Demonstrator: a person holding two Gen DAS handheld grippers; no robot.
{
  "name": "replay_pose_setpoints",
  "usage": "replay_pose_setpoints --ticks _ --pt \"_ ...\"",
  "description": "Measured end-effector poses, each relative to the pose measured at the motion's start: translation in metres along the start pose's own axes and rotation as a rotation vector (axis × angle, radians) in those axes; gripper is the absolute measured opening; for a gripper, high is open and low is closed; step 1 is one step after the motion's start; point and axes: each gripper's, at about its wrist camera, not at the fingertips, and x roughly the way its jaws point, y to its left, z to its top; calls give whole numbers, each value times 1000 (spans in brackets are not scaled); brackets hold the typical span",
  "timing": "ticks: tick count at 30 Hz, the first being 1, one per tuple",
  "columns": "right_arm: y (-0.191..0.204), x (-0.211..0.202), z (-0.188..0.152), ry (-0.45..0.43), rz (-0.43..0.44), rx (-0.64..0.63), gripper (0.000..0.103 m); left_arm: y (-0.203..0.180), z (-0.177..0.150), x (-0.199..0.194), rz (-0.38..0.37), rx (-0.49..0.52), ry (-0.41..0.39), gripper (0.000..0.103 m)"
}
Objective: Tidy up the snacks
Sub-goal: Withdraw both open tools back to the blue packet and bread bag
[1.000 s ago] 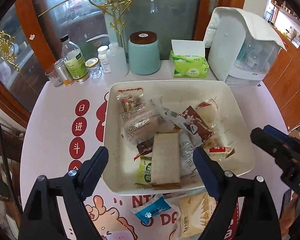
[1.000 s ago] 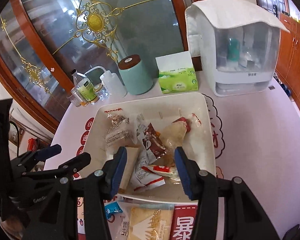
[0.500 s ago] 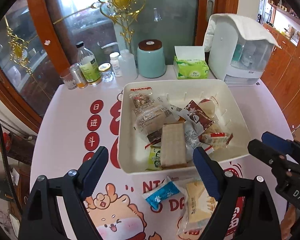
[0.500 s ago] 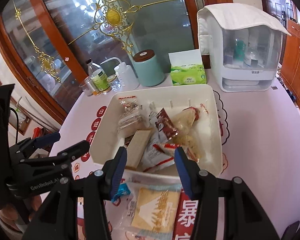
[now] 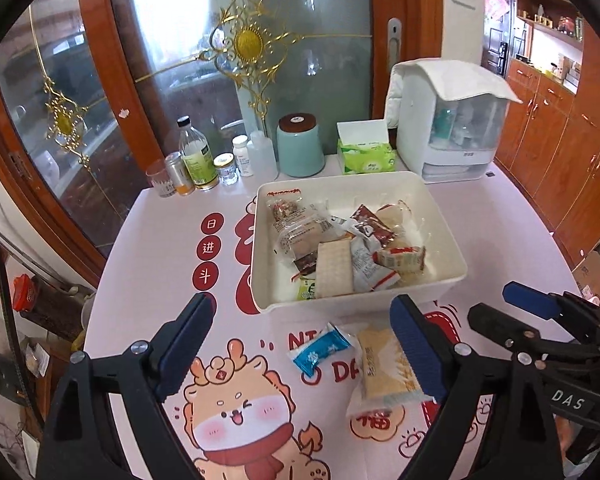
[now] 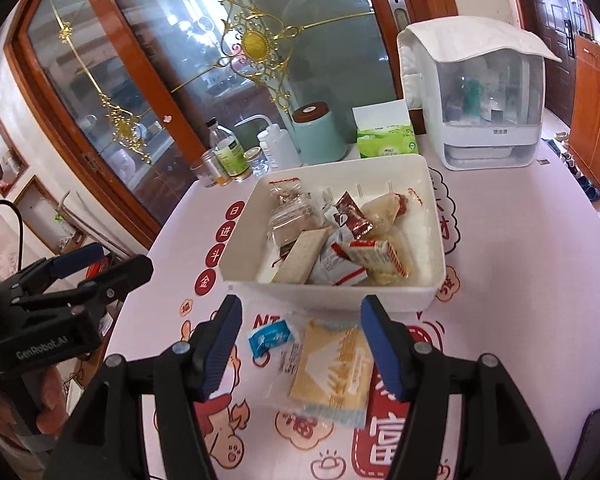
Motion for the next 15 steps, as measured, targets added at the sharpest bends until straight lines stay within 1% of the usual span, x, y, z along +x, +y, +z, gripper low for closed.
replay_pose_setpoints --ticks 4,10,12,14,15 --pt "3 -12 -14 -5 9 -11 65 -7 -14 -19 -10 1 -11 90" --pt "5 -19 -34 16 5 -27 66 -13 -33 -33 12 19 -12 91" --pt "2 -19 -41 26 9 -16 71 -13 -41 -33 26 34 -2 91" --pt "-1 -17 -48 33 4 -4 78 -11 -48 -29 41 51 13 91" --pt "-3 -16 -50 37 0 0 78 -10 -51 -27 43 58 20 91"
